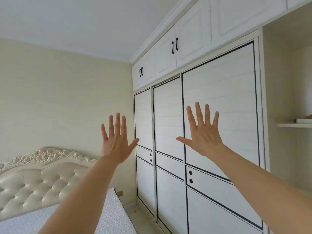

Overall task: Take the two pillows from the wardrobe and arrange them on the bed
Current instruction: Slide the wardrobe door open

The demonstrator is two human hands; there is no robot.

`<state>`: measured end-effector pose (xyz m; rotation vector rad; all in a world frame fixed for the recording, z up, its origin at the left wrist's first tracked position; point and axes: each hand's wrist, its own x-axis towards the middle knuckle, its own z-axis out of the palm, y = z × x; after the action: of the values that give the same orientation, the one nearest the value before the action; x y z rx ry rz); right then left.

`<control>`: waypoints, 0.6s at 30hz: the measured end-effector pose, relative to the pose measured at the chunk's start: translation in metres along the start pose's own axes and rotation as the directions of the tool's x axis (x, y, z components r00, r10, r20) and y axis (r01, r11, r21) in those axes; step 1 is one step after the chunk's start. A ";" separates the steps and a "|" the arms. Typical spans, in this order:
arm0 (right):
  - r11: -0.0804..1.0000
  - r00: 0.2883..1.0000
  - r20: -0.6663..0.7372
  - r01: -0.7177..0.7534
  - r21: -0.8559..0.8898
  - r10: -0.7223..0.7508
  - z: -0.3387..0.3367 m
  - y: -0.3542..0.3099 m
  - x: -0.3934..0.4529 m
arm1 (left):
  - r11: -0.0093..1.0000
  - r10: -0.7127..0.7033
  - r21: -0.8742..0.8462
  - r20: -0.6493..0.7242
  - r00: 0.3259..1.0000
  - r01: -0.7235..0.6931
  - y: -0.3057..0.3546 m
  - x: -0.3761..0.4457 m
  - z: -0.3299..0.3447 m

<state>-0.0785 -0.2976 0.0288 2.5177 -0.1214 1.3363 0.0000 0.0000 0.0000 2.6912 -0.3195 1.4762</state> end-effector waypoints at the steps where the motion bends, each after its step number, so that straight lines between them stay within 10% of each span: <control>1: 1.000 0.999 0.032 -0.028 -0.007 0.028 -0.001 -0.001 -0.001 | 1.000 -0.024 0.021 0.027 0.999 0.023 0.001 -0.003 0.001; 18: 1.000 0.998 -0.059 0.024 -0.016 -0.025 0.000 0.002 -0.008 | 0.999 0.019 0.035 0.057 0.998 -0.021 0.014 -0.006 0.001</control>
<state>-0.0834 -0.3001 0.0231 2.4562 -0.0871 1.3940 -0.0047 -0.0128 -0.0063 2.7696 -0.3267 1.4259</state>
